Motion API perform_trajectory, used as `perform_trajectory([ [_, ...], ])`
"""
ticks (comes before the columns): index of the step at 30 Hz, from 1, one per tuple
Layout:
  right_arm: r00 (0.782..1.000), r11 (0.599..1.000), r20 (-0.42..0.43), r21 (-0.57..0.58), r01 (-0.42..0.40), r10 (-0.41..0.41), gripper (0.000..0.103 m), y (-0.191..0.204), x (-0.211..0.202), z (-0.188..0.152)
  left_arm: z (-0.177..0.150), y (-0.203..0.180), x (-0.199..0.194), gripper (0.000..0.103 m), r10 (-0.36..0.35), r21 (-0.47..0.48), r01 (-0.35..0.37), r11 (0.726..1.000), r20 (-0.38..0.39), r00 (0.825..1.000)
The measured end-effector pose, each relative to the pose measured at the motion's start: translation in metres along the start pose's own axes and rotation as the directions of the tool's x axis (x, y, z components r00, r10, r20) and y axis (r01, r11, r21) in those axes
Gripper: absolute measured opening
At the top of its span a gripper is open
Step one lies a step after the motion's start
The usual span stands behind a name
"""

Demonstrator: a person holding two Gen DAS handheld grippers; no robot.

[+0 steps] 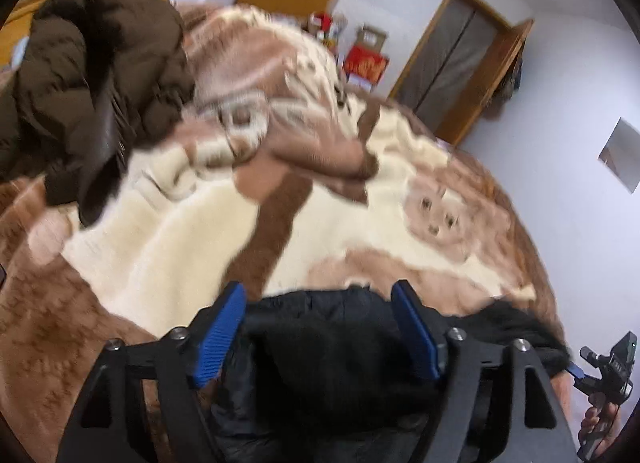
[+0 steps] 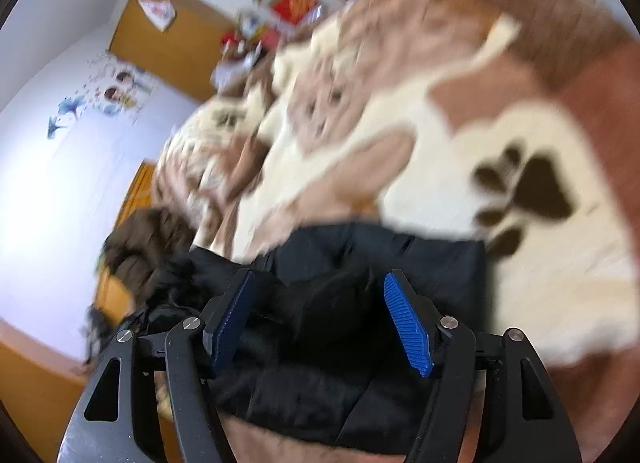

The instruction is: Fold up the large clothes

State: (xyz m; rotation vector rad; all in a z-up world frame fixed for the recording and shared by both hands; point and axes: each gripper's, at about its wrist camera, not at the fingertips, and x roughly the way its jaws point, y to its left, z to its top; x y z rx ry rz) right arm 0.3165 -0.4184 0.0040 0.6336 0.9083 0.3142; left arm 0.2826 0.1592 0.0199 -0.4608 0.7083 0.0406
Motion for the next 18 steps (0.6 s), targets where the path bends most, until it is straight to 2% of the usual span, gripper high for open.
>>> perform_trajectory([
  [3, 0.997, 0.992, 0.053, -0.108, 0.065, -0.060, 0.068, 0.023, -0.011, -0.013, -0.009, -0.006, -0.013, 0.080, -0.011, 0.026, 0.011, 1.000, 0.023, 1.000],
  [4, 0.995, 0.981, 0.061, -0.175, 0.087, -0.077, 0.068, 0.036, -0.008, -0.026, -0.014, -0.009, -0.013, 0.080, -0.016, 0.048, 0.015, 0.999, 0.017, 1.000],
  [7, 0.992, 0.939, 0.026, -0.318, 0.128, -0.126, 0.068, 0.055, 0.019, -0.059, -0.044, -0.025, 0.003, 0.080, -0.036, 0.135, 0.041, 0.990, -0.043, 0.998],
  [9, 0.987, 0.916, -0.022, -0.375, 0.139, -0.159, 0.068, 0.058, 0.045, -0.080, -0.068, -0.035, 0.026, 0.080, -0.017, 0.188, 0.036, 0.981, -0.105, 0.994],
  [11, 0.975, 0.892, -0.058, -0.418, 0.172, -0.215, 0.068, 0.050, 0.072, -0.096, -0.086, -0.039, 0.050, 0.080, 0.008, 0.220, 0.027, 0.975, -0.156, 0.988],
  [13, 0.960, 0.868, -0.048, -0.443, 0.226, -0.275, 0.068, 0.038, 0.093, -0.101, -0.101, -0.039, 0.078, 0.080, 0.090, 0.270, -0.039, 0.962, -0.176, 0.980],
  [14, 0.954, 0.862, -0.036, -0.441, 0.251, -0.297, 0.068, 0.030, 0.102, -0.098, -0.104, -0.037, 0.087, 0.080, 0.103, 0.274, -0.051, 0.960, -0.179, 0.978],
  [16, 0.950, 0.860, -0.015, -0.429, 0.275, -0.311, 0.068, 0.026, 0.105, -0.088, -0.101, -0.036, 0.097, 0.080, 0.119, 0.269, -0.068, 0.961, -0.179, 0.977],
  [18, 0.942, 0.854, 0.005, -0.421, 0.305, -0.334, 0.068, 0.028, 0.100, -0.079, -0.090, -0.038, 0.090, 0.079, 0.113, 0.253, -0.066, 0.965, -0.177, 0.978],
])
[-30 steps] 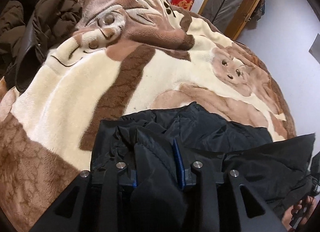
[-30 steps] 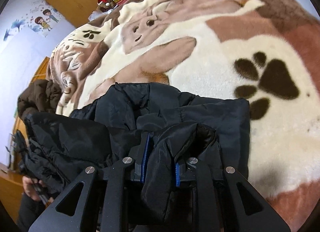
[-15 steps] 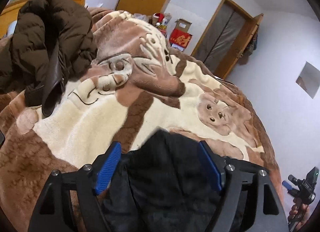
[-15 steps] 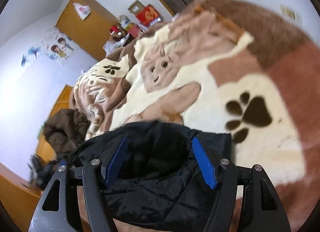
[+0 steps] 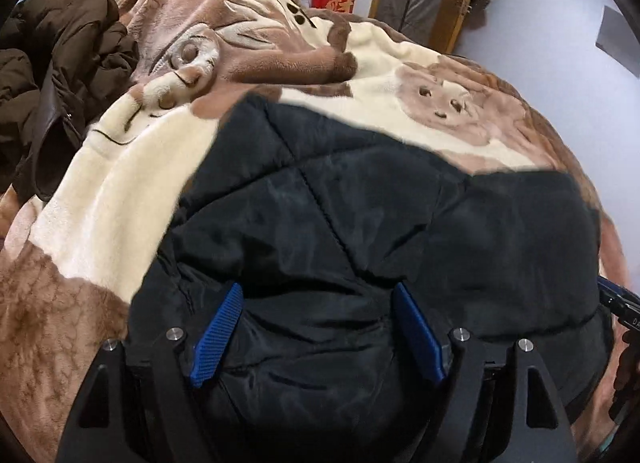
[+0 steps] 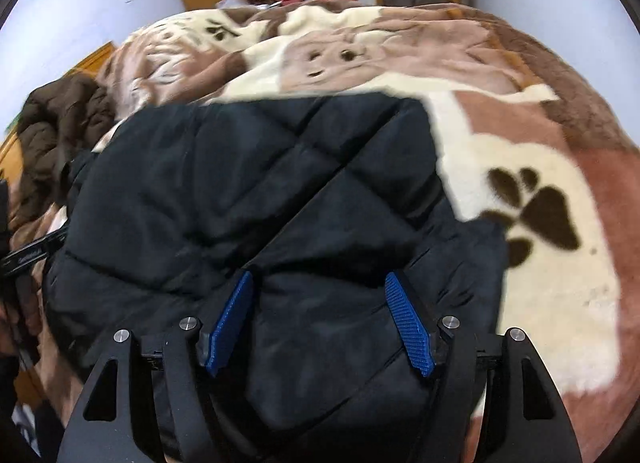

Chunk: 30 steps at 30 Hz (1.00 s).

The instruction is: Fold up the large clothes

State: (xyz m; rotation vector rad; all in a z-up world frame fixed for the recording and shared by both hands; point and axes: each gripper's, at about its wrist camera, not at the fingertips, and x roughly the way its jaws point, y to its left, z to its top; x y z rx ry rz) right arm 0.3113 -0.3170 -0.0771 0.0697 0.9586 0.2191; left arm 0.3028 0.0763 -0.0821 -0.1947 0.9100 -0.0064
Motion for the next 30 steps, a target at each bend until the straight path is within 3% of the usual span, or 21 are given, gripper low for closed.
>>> perform_trajectory([
  [4, 0.995, 1.000, 0.094, 0.025, -0.017, 0.015, 0.069, -0.009, -0.026, 0.016, 0.020, -0.008, -0.027, 0.080, -0.071, 0.019, 0.070, 0.997, 0.092, 0.993],
  [8, 0.991, 0.997, 0.110, -0.008, -0.076, 0.076, 0.069, 0.011, -0.025, 0.028, 0.033, -0.042, -0.029, 0.080, -0.173, 0.089, 0.163, 0.983, 0.114, 0.978],
  [10, 0.996, 0.996, 0.086, -0.085, -0.011, 0.019, 0.069, 0.028, -0.006, 0.033, 0.036, -0.064, -0.012, 0.080, -0.150, 0.157, 0.133, 0.979, 0.102, 0.983],
  [11, 0.999, 0.996, 0.034, -0.092, 0.016, -0.013, 0.069, 0.029, 0.014, 0.037, 0.038, -0.070, 0.001, 0.080, -0.131, 0.167, 0.117, 0.979, 0.078, 0.988],
  [13, 0.998, 0.997, -0.025, -0.050, 0.051, -0.052, 0.069, 0.017, 0.043, 0.041, 0.043, -0.073, 0.034, 0.080, -0.056, 0.173, 0.048, 0.984, 0.047, 0.997],
  [15, 0.993, 0.993, -0.032, -0.023, 0.112, -0.112, 0.069, 0.005, 0.058, 0.044, 0.046, -0.065, 0.058, 0.081, 0.007, 0.157, -0.013, 0.987, 0.037, 0.999],
  [18, 0.994, 0.994, -0.041, 0.020, 0.106, -0.105, 0.069, -0.005, 0.076, 0.043, 0.046, -0.054, 0.075, 0.081, 0.029, 0.111, -0.035, 0.993, 0.052, 0.998],
  [21, 0.992, 0.992, -0.023, 0.014, 0.123, -0.123, 0.069, -0.008, 0.090, 0.041, 0.042, -0.059, 0.088, 0.081, 0.070, 0.121, -0.077, 0.990, 0.060, 0.996],
  [26, 0.990, 0.990, -0.031, 0.021, 0.136, -0.135, 0.070, -0.011, 0.086, 0.039, 0.051, -0.062, 0.081, 0.081, 0.079, 0.136, -0.082, 0.987, 0.027, 0.996],
  [30, 0.991, 0.991, -0.026, 0.034, 0.130, -0.129, 0.070, -0.012, 0.067, 0.043, 0.058, -0.041, 0.051, 0.080, 0.082, 0.127, -0.089, 0.988, 0.062, 0.995],
])
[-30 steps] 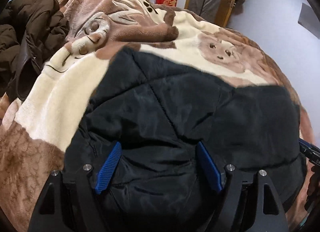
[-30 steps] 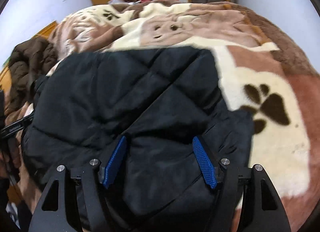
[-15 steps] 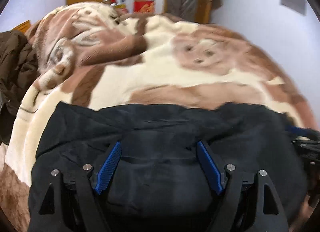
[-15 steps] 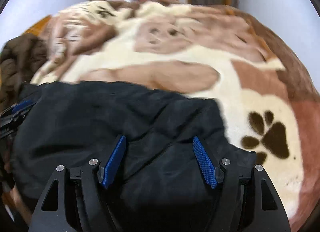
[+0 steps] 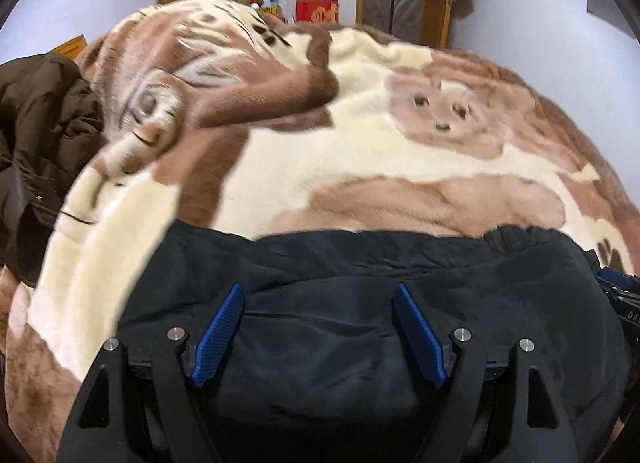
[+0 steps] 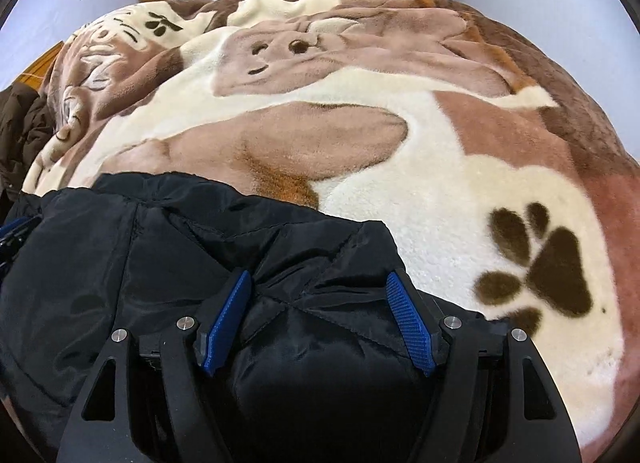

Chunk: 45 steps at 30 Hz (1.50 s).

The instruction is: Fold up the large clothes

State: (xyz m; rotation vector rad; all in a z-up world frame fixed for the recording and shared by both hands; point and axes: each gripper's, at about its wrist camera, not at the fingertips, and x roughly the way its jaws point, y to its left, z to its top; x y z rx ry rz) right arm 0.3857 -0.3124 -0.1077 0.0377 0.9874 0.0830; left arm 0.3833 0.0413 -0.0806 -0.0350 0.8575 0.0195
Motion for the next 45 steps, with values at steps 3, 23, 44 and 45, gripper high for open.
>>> perform_trajectory([
  [3, 0.997, 1.000, 0.070, 0.009, -0.018, 0.017, 0.070, -0.002, -0.031, 0.000, 0.003, 0.023, -0.014, 0.080, 0.060, 0.014, -0.061, 0.998, 0.041, 0.997],
  [23, 0.999, 0.998, 0.040, 0.058, 0.021, -0.023, 0.076, -0.019, 0.020, -0.016, -0.022, 0.062, 0.034, 0.086, 0.066, -0.101, -0.065, 0.993, 0.000, 0.998],
  [44, 0.980, 0.982, 0.067, -0.040, -0.184, 0.186, 0.076, 0.025, -0.088, -0.045, -0.033, -0.042, -0.073, 0.085, -0.284, 0.056, 0.283, 0.958, 0.006, 0.959],
  [45, 0.980, 0.982, 0.054, -0.035, -0.188, 0.190, 0.076, 0.025, -0.086, -0.047, -0.039, -0.060, -0.063, 0.085, -0.294, 0.098, 0.296, 0.950, -0.031, 0.955],
])
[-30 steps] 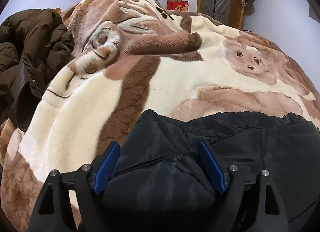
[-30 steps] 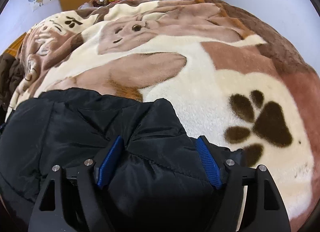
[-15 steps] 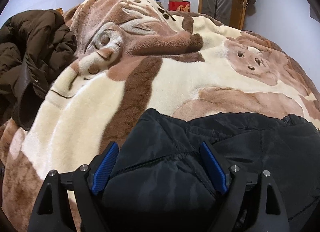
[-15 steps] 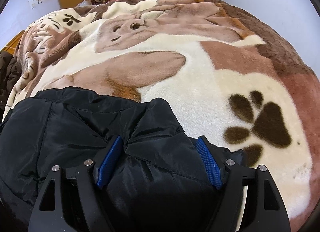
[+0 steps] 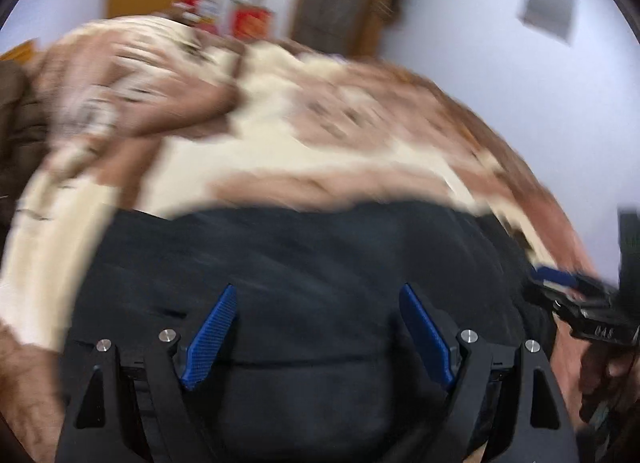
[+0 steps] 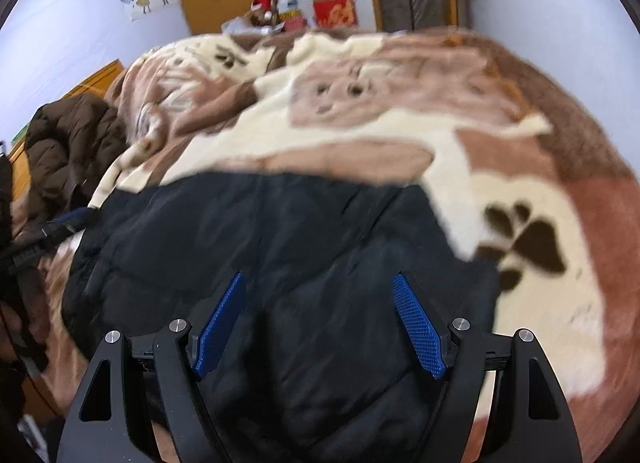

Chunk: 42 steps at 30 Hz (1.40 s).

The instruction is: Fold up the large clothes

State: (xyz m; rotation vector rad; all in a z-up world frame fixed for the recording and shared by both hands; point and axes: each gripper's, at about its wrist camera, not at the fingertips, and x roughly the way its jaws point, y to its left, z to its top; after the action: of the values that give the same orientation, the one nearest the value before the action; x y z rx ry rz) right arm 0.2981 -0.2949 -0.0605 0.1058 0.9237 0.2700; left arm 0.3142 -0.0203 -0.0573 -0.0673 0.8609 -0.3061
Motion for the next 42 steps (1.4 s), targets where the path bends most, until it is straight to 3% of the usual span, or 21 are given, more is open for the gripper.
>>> perform_trajectory([
  [2, 1.000, 1.000, -0.016, 0.002, 0.017, -0.017, 0.076, -0.001, 0.006, -0.008, -0.002, -0.017, 0.025, 0.085, 0.034, 0.038, -0.032, 0.999, -0.027, 0.999],
  [6, 0.999, 0.999, -0.014, 0.015, 0.044, -0.044, 0.076, -0.011, 0.017, -0.005, 0.025, -0.014, 0.065, 0.085, 0.076, -0.050, -0.078, 0.996, -0.043, 0.996],
  [9, 0.997, 0.997, -0.015, 0.030, 0.070, -0.069, 0.076, -0.018, 0.026, -0.001, 0.034, -0.017, 0.095, 0.085, 0.124, -0.028, -0.127, 0.992, -0.076, 0.989],
  [16, 0.996, 0.996, -0.012, 0.030, 0.087, -0.087, 0.076, -0.023, 0.042, 0.005, 0.039, -0.018, 0.128, 0.086, 0.181, 0.001, -0.182, 0.983, -0.091, 0.979],
  [19, 0.995, 0.993, -0.025, 0.064, 0.096, -0.095, 0.076, -0.021, 0.032, 0.012, 0.044, -0.016, 0.125, 0.086, 0.173, -0.011, -0.175, 0.984, -0.102, 0.980],
  [24, 0.998, 0.997, 0.009, 0.037, 0.063, -0.064, 0.076, 0.002, 0.010, 0.016, 0.050, -0.001, 0.090, 0.083, 0.101, -0.090, -0.109, 0.990, -0.085, 0.991],
  [28, 1.000, 1.000, -0.001, -0.002, 0.025, -0.025, 0.075, 0.028, 0.015, 0.019, 0.051, 0.024, 0.040, 0.083, 0.107, -0.094, -0.107, 0.990, 0.001, 0.994],
  [31, 0.999, 0.999, -0.027, -0.035, 0.035, -0.036, 0.055, 0.044, 0.036, 0.025, 0.045, 0.057, 0.017, 0.083, 0.172, -0.099, -0.169, 0.981, 0.026, 0.985],
  [35, 0.986, 0.990, -0.115, -0.088, 0.110, -0.120, 0.054, 0.051, 0.085, 0.041, 0.030, 0.104, 0.030, 0.083, 0.242, -0.137, -0.246, 0.960, -0.050, 0.969],
  [42, 0.964, 0.996, -0.250, -0.021, 0.085, -0.087, 0.054, 0.023, 0.138, 0.061, 0.025, 0.111, 0.062, 0.083, 0.274, -0.105, -0.279, 0.954, -0.064, 0.960],
])
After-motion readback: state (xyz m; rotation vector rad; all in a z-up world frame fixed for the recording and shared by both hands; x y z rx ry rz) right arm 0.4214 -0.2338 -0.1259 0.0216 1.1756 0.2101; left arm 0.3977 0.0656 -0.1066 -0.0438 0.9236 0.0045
